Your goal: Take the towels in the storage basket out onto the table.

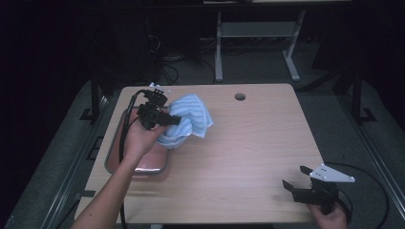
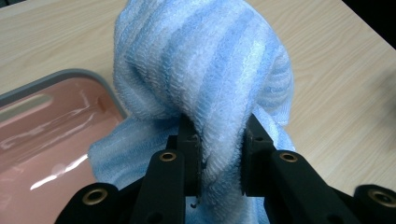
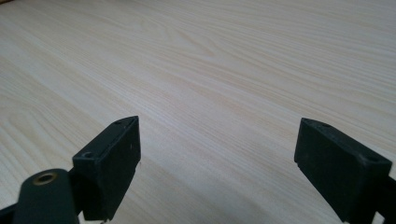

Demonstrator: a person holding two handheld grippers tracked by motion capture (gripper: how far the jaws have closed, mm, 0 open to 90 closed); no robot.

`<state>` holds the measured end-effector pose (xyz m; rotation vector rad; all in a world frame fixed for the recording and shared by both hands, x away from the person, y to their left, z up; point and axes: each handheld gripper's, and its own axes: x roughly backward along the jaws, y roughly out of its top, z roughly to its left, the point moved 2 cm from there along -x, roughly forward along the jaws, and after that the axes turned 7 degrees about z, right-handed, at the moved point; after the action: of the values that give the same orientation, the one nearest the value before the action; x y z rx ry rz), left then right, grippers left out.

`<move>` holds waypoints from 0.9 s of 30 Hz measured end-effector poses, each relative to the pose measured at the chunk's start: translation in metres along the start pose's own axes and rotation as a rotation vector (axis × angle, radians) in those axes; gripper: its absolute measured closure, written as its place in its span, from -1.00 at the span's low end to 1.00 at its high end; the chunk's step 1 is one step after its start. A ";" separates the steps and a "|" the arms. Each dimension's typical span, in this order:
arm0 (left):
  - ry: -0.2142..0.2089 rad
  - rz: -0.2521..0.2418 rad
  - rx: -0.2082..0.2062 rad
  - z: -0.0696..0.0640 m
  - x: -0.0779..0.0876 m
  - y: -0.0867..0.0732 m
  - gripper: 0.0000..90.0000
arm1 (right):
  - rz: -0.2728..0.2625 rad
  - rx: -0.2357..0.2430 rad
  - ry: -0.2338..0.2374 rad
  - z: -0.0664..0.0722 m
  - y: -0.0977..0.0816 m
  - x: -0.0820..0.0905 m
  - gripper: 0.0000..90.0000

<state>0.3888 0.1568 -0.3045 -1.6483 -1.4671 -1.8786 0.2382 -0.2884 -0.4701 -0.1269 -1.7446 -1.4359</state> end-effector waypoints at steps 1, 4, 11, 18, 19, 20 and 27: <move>-0.002 0.000 -0.001 -0.002 -0.001 0.002 0.65 | -0.002 0.000 -0.001 0.000 0.000 0.000 -0.69; -0.002 0.006 -0.012 -0.005 -0.003 0.004 0.65 | -0.004 -0.001 0.000 0.000 0.000 0.001 -0.69; 0.007 0.026 -0.042 -0.017 -0.007 0.016 0.65 | -0.004 0.003 -0.002 -0.001 0.001 0.001 -0.69; 0.010 0.026 -0.057 -0.027 -0.011 0.024 0.65 | -0.008 0.004 0.001 0.000 0.001 0.001 -0.69; 0.008 0.031 -0.063 -0.030 -0.013 0.026 0.65 | -0.008 0.004 0.001 0.000 0.001 0.001 -0.69; 0.008 0.033 -0.065 -0.031 -0.014 0.026 0.65 | -0.008 0.002 0.000 0.000 0.001 0.002 -0.69; 0.022 0.049 -0.082 -0.042 -0.024 0.033 0.64 | -0.013 0.003 -0.004 0.000 0.002 0.004 -0.69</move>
<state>0.3952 0.0990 -0.3023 -1.6785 -1.3448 -1.9483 0.2365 -0.2896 -0.4660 -0.1165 -1.7534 -1.4437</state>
